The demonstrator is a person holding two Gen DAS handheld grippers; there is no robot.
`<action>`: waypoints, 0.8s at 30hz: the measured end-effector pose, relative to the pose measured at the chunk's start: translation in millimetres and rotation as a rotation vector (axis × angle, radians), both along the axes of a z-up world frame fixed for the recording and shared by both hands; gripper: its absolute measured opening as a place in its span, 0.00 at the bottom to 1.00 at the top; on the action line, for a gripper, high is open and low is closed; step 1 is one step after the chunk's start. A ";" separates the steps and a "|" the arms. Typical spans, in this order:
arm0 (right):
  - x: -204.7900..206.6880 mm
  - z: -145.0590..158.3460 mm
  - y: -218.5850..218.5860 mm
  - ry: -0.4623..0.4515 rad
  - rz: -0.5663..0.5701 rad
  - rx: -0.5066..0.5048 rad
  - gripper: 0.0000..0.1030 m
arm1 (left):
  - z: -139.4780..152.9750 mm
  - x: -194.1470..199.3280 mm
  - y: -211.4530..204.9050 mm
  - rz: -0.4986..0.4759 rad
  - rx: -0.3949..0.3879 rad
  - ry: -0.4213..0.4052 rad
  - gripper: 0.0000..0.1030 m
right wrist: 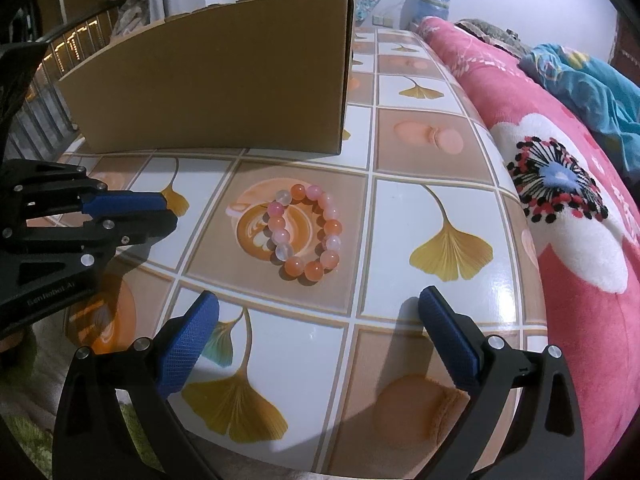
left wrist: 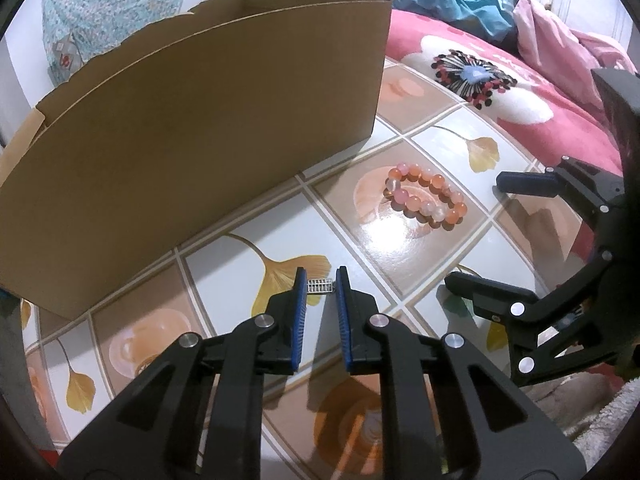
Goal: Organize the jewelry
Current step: 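Lower the open left gripper toward the small silver clip, then close the left gripper on the silver clip while the right gripper grasps the pink bead bracelet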
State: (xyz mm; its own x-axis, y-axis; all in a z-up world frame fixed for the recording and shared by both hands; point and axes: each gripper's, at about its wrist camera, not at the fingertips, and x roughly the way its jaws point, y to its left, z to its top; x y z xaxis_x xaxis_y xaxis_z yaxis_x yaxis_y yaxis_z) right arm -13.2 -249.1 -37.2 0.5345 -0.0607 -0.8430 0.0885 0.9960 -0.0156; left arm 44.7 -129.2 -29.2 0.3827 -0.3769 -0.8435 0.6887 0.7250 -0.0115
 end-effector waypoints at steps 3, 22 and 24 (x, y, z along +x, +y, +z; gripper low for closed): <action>-0.2 0.2 -0.3 -0.006 0.006 -0.003 0.94 | 3.2 0.3 4.3 0.000 -0.022 -0.005 0.13; 30.5 16.3 8.1 -0.072 0.090 0.142 0.35 | 36.1 -0.4 42.0 0.047 -0.125 -0.060 0.13; 34.7 12.0 9.8 -0.049 0.084 0.112 0.30 | 36.9 -0.2 44.3 0.047 -0.133 -0.063 0.13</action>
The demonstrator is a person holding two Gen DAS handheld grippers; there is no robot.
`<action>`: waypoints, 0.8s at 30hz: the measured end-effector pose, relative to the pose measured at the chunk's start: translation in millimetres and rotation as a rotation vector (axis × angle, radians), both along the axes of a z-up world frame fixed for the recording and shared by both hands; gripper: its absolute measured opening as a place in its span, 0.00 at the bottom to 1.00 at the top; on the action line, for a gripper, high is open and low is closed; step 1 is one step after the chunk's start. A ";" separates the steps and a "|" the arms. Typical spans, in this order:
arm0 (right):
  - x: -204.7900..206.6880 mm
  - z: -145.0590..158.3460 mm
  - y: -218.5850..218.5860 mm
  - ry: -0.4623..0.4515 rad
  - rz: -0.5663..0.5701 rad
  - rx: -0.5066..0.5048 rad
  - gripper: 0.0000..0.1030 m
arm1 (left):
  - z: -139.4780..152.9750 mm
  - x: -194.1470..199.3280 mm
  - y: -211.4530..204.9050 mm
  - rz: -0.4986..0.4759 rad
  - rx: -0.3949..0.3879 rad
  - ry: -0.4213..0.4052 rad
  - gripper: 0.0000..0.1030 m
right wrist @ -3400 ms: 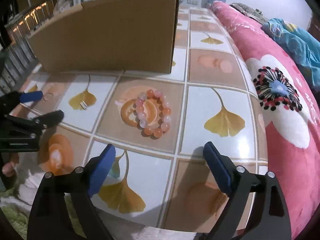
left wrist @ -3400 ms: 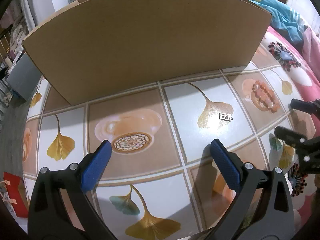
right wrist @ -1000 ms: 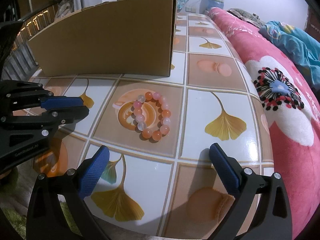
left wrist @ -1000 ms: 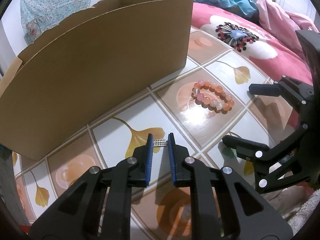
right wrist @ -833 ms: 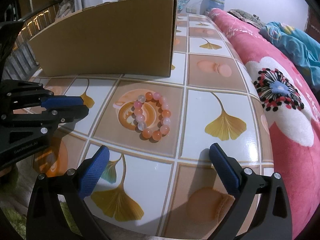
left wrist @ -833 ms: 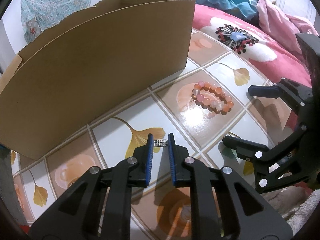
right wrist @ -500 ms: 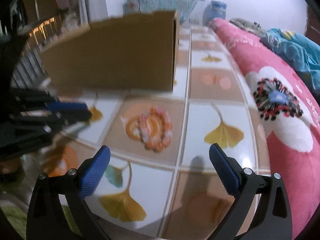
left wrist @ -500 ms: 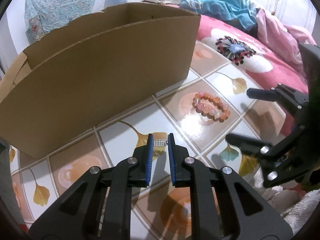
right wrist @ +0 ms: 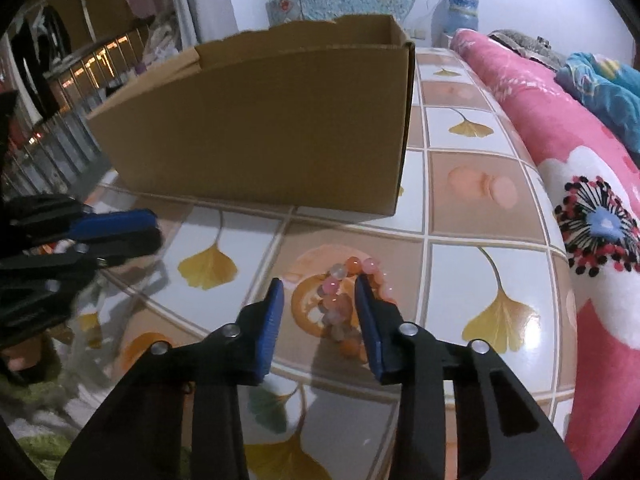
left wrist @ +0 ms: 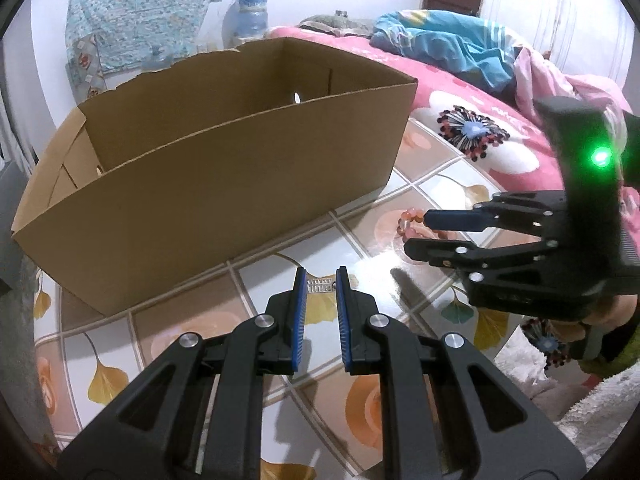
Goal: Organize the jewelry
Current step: 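Close the left gripper on the silver clip while the right gripper grasps the pink bead bracelet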
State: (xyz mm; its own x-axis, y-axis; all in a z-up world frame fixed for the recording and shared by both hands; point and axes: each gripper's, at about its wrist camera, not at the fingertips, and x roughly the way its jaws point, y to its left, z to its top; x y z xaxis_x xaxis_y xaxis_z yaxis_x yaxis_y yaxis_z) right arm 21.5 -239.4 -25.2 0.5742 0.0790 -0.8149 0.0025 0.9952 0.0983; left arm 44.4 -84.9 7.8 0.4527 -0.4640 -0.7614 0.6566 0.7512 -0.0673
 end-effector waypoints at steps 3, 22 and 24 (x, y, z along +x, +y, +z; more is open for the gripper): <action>4.7 -4.3 0.2 0.033 0.007 0.000 0.19 | 2.8 1.2 5.7 0.010 -0.024 0.001 0.13; -18.5 59.0 -73.7 -0.163 -0.199 0.580 0.09 | 94.5 -8.8 57.8 0.061 -0.189 -0.177 0.13; -18.0 83.9 -79.2 -0.223 -0.188 0.570 0.10 | 109.4 -2.6 58.4 0.069 -0.187 -0.211 0.13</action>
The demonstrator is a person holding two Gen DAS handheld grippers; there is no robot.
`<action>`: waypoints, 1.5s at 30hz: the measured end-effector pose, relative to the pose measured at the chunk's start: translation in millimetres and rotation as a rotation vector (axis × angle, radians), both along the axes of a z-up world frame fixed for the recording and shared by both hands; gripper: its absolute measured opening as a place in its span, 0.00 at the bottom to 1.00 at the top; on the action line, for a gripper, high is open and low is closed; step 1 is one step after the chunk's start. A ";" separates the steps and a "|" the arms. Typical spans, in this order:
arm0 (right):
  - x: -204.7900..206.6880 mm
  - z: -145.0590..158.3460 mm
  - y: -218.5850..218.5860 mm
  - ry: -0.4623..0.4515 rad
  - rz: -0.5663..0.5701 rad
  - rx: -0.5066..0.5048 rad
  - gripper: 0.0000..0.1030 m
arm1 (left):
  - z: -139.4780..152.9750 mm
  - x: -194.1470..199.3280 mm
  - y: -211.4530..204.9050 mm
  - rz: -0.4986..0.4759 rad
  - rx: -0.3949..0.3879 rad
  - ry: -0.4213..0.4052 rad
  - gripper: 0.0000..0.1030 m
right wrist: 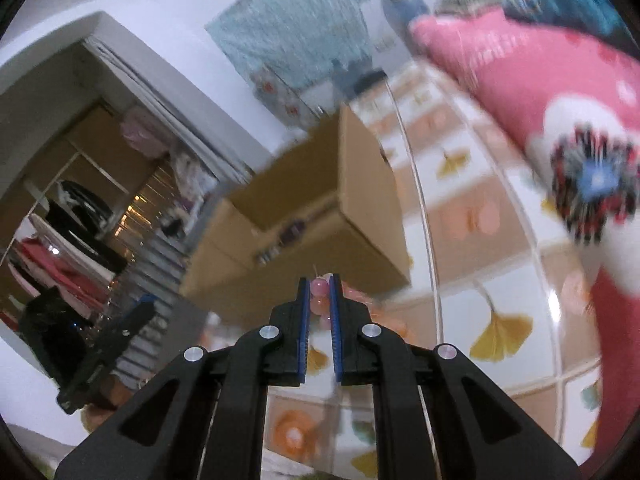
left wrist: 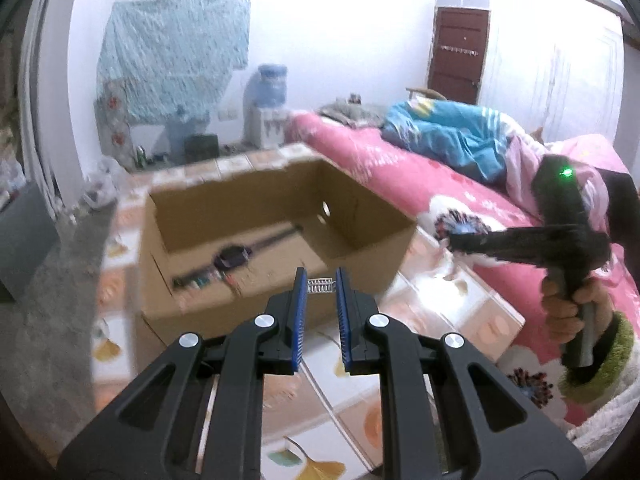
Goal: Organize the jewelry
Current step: 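Close the left gripper on the silver clip while the right gripper grasps the pink bead bracelet, then carry the silver clip and pink bracelet over the box with both grippers, then open both grippers to drop the clip and bracelet into the box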
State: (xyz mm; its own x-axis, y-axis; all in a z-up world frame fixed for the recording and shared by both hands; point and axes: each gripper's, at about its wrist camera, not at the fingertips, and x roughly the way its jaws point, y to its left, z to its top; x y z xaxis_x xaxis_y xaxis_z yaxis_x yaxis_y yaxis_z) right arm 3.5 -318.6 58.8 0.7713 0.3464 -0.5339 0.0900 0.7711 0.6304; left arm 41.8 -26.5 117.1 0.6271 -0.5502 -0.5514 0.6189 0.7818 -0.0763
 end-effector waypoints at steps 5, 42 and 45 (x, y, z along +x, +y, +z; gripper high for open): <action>12.4 58.0 -13.6 -0.119 0.011 -0.062 0.10 | 25.5 26.9 -8.0 -0.001 0.012 -0.011 0.13; 212.9 16.8 15.5 0.272 0.399 -0.218 0.10 | -81.2 188.6 -50.1 -0.044 0.242 0.663 0.25; 219.5 18.1 20.0 0.297 0.396 -0.290 0.10 | -55.6 181.0 -32.7 -0.006 0.178 0.579 0.33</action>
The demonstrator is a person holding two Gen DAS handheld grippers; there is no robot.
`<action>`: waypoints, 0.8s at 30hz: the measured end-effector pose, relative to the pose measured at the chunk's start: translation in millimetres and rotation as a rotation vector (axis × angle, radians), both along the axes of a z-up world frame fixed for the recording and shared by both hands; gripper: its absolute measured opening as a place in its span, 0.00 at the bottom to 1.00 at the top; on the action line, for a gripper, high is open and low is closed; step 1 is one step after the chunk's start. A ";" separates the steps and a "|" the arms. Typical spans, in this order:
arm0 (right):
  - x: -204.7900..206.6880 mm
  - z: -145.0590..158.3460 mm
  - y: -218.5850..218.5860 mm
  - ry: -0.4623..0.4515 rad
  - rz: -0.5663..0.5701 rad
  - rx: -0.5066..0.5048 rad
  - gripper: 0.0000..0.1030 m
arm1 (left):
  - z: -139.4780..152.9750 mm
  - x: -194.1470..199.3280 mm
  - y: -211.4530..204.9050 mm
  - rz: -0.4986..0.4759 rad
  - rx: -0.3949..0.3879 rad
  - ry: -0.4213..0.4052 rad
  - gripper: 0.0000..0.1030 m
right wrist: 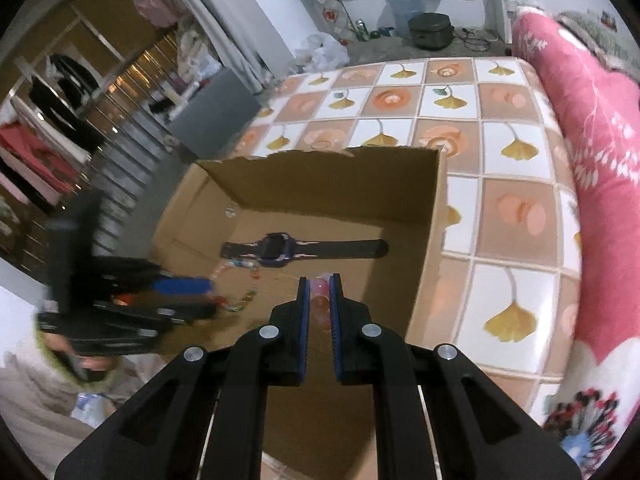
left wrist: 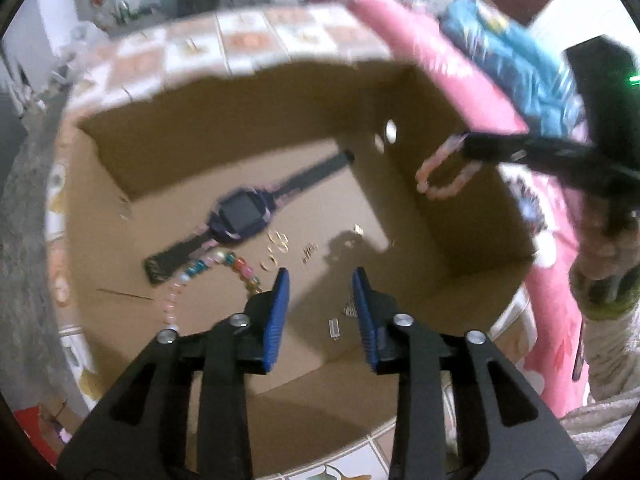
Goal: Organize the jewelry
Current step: 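Open both grippers to drop the clip and bracelet into the box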
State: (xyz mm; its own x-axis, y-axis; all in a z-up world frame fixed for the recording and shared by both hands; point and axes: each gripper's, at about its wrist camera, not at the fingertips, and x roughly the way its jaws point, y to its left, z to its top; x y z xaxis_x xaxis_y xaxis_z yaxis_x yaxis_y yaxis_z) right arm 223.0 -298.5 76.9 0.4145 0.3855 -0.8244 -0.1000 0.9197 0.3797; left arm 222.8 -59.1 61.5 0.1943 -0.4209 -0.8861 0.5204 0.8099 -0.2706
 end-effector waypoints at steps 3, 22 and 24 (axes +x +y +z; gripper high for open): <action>9.7 1.5 7.5 0.012 0.015 -0.104 0.10 | 26.1 -14.3 22.1 0.057 -0.046 -0.113 0.42; -54.0 25.4 -16.9 -0.089 -0.239 -0.216 0.50 | 36.6 -45.1 111.9 0.390 -0.071 -0.308 0.79; -64.8 16.9 -28.1 -0.061 -0.287 -0.160 0.51 | 25.8 -40.2 114.9 0.399 -0.090 -0.270 0.79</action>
